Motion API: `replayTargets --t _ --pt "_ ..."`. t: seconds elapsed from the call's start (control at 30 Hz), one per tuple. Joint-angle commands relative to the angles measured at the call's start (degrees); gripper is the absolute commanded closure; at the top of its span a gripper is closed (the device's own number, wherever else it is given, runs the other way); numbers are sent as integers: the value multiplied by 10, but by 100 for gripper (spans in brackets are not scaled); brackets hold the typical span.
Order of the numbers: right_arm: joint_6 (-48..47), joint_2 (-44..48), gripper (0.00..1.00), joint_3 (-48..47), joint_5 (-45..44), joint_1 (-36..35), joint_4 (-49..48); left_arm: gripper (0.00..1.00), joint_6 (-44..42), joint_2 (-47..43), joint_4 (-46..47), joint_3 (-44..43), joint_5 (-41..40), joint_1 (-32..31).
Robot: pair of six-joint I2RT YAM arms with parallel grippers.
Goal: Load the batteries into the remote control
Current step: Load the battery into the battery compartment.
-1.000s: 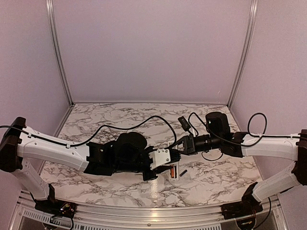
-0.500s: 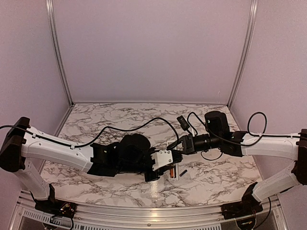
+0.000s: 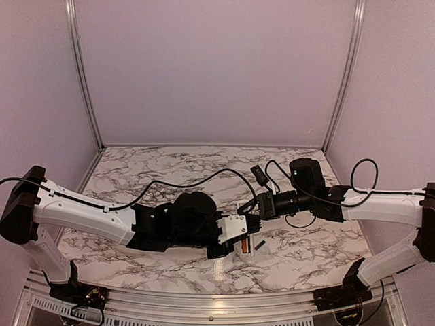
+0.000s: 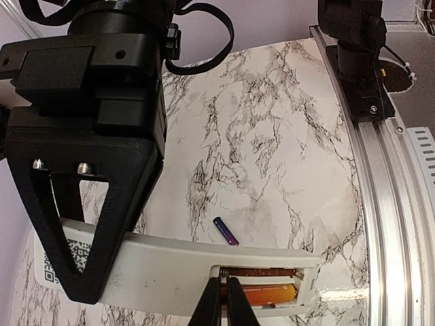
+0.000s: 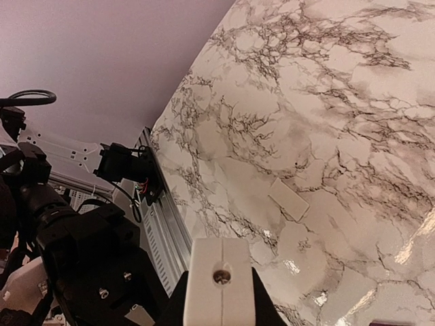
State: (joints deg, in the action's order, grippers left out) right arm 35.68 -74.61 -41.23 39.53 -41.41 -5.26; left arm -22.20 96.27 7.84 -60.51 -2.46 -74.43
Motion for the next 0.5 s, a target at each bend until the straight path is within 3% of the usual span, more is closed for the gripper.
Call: replayTargets --t 0.0,0.47 --pt "16 20 100 -30 16 -6 -32 96 -11 37 -58 -10 4 -11" --pt "23 53 100 -37 15 0 -31 100 -22 59 -117 -2 -64 -16"
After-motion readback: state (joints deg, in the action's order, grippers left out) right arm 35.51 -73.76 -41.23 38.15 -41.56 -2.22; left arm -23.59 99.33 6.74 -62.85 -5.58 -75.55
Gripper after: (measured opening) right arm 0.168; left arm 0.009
